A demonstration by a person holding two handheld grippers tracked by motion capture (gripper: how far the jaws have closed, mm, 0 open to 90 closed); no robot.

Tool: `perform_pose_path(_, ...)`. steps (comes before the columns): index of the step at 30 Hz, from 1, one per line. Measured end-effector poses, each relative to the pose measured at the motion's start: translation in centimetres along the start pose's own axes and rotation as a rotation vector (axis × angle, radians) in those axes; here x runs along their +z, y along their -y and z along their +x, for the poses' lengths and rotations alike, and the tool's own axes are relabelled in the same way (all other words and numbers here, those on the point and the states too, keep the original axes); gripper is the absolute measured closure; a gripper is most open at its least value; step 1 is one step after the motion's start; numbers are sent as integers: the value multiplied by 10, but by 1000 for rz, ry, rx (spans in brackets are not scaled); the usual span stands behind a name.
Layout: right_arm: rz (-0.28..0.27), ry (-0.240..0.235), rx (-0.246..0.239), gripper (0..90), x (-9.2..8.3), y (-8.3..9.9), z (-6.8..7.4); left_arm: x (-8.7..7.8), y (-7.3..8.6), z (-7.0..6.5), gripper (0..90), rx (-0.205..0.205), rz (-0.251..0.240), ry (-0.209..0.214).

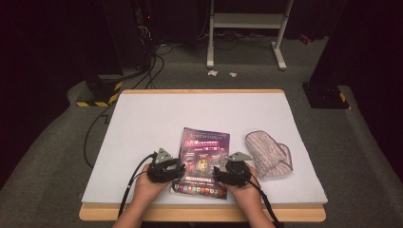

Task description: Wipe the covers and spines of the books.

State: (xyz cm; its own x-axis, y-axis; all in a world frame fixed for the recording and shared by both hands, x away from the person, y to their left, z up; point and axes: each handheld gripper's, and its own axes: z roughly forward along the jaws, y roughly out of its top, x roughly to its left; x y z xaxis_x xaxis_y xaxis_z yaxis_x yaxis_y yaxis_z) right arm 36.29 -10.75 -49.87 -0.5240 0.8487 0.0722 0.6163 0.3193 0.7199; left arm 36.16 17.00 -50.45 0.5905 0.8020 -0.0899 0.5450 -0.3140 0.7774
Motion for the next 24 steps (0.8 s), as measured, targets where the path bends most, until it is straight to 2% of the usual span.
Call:
perform_pose_path(3,5,27,-18,364,4,-7,-2,5,-3,3,579,-7,-8,7)
perform_pose_path(4,-4,35,-23,458,5,-9,-3,6,-3,4,582,-14,-11,17)
perform_pose_path(5,-21,-48,-21,451,7,-10,-5,7,-4,4,583,-14,-10,20)
perform_pose_path(6,-29,-80,-22,455,11,-12,-2,7,-4,4,586,-14,-10,20)
perform_pose_path(7,-18,-42,-75,454,14,-15,6,7,-4,3,593,-5,-15,8)
perform_pose_path(8,-4,-45,-100,459,16,-19,12,7,-4,3,594,-4,-16,6)
perform_pose_path(9,-1,-63,-102,460,16,-21,15,7,-4,3,592,-6,-15,7)
perform_pose_path(10,-13,-60,-99,453,16,-22,18,7,-4,4,590,-12,-15,9)
perform_pose_path(12,-18,-12,-89,410,14,-21,17,6,-4,5,576,-21,-15,23)
perform_pose_path(14,-10,17,-61,373,9,-15,7,6,-3,4,557,-9,-16,23)
perform_pose_path(15,-10,17,-61,373,9,-15,7,6,-3,4,546,-9,-16,23)
perform_pose_path(16,-7,35,-21,353,1,-5,-6,6,-3,3,535,-5,-13,25)
perform_pose_path(17,-7,35,-21,353,1,-5,-6,6,-3,3,527,-5,-13,25)
perform_pose_path(18,3,30,9,332,-5,2,-12,6,-3,3,522,-12,-11,27)
perform_pose_path(19,3,23,18,332,-6,5,-13,6,-3,4,518,-17,-10,30)
perform_pose_path(21,-3,-17,44,322,-8,10,-14,6,-3,3,517,-17,-8,35)
perform_pose_path(24,-4,-36,32,341,-7,11,-8,5,-2,2,509,-19,-3,35)
